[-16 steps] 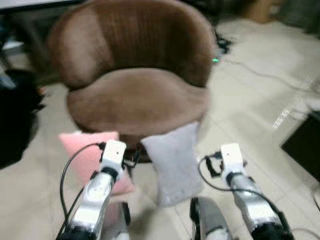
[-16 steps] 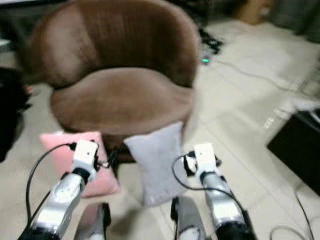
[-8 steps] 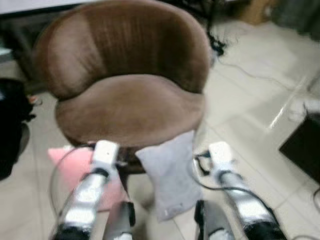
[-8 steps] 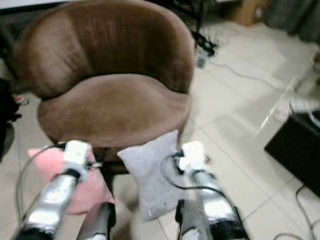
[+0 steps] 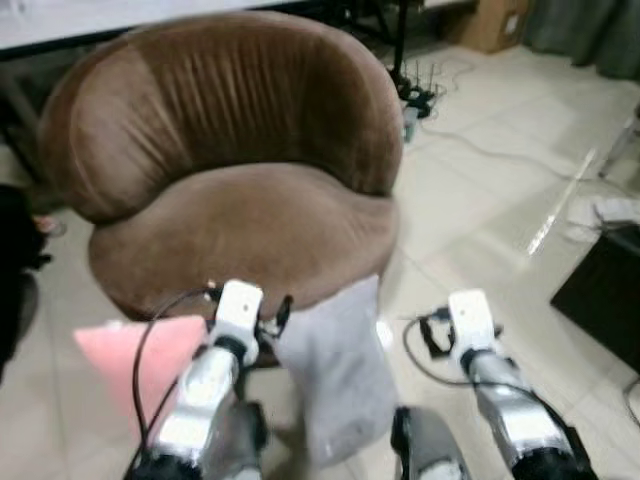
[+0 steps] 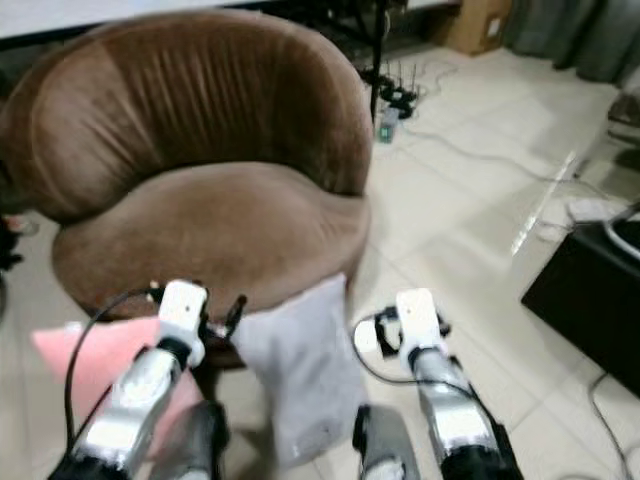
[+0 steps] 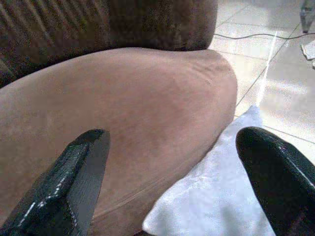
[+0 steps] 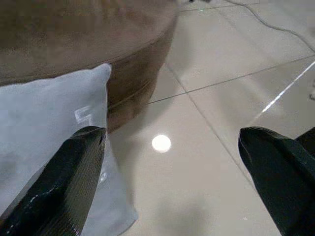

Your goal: Move the pillow to the sofa from floor

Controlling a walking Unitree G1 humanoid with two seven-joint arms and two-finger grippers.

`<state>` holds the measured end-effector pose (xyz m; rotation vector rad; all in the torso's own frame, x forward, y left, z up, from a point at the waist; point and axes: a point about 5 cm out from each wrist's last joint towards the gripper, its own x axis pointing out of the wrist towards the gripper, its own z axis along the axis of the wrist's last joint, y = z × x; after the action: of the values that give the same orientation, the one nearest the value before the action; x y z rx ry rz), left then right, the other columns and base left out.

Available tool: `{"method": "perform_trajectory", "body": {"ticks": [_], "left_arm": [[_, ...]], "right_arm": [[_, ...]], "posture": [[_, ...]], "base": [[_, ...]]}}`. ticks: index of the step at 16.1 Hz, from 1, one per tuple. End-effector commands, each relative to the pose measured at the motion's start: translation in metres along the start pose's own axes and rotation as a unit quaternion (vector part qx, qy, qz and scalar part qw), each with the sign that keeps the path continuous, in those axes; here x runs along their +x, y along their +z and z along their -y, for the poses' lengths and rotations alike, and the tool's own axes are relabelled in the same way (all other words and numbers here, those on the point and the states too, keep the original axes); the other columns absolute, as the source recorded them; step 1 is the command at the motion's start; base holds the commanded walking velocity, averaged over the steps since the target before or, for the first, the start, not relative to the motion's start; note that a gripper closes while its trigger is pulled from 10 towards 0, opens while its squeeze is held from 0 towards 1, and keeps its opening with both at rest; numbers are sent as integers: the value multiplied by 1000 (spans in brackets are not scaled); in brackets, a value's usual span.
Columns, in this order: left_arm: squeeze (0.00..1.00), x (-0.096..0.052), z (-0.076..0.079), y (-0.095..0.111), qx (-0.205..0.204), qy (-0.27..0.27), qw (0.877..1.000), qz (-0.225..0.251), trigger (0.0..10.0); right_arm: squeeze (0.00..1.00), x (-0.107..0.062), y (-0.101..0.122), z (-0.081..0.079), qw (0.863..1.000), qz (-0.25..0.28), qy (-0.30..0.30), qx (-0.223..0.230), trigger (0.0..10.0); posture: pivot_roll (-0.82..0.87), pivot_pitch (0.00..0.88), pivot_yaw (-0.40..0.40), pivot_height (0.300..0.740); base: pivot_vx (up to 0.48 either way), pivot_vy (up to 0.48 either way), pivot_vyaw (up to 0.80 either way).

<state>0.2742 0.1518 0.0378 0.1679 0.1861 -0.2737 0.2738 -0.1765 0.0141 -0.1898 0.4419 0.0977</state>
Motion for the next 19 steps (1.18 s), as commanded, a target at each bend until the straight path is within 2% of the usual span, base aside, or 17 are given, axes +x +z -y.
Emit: {"method": "perform_trajectory", "body": {"ticks": [1, 4, 5, 10, 11, 12, 14, 16, 19], "left_arm": [[0, -3, -8, -5, 3, 10, 1000, -14, 10000], [0, 0, -10, -13, -17, 7, 999, -44, 10000], [1000, 3, -10, -16, -35, 4, 998, -55, 10000], [1000, 16, -13, -31, -122, 17, 985, -119, 10000], [1000, 21, -16, -33, -139, 28, 981, -136, 10000], [1000, 23, -16, -33, -141, 32, 980, -140, 10000], [1000, 24, -24, -36, -166, 74, 970, -161, 10000], [1000, 30, -23, -31, -186, 78, 966, -160, 10000], [1000, 32, -28, -29, -208, 109, 959, -161, 10000]], "right_arm": [[0, 2, 5, -9, 1000, 10, 13, -2, 10000], [0, -1, 5, -7, 1000, 11, 15, -6, 10000], [0, -3, 7, -5, 1000, 16, 21, -16, 10000], [0, -17, 21, -8, 995, 47, 65, -66, 10000], [0, -24, 29, -11, 990, 64, 86, -93, 10000], [0, -26, 31, -12, 988, 68, 90, -102, 10000], [0, -36, 39, -11, 983, 90, 94, -127, 10000], [0, -51, 53, -10, 974, 124, 108, -156, 10000], [0, -59, 59, -12, 964, 144, 128, -184, 10000]], "posture": [[2, 0, 15, 546], [-7, 9, 10, 546], [-14, 27, -2, 546], [-62, 109, -7, 546], [-88, 135, -6, 546], [-100, 149, -6, 546], [-129, 184, -2, 546], [-158, 211, 10, 546], [-194, 238, 17, 546]], "base": [[0, 0, 0], [0, 0, 0], [0, 0, 0], [0, 0, 0], [0, 0, 0], [0, 0, 0], [0, 0, 0], [0, 0, 0], [0, 0, 0]]}}
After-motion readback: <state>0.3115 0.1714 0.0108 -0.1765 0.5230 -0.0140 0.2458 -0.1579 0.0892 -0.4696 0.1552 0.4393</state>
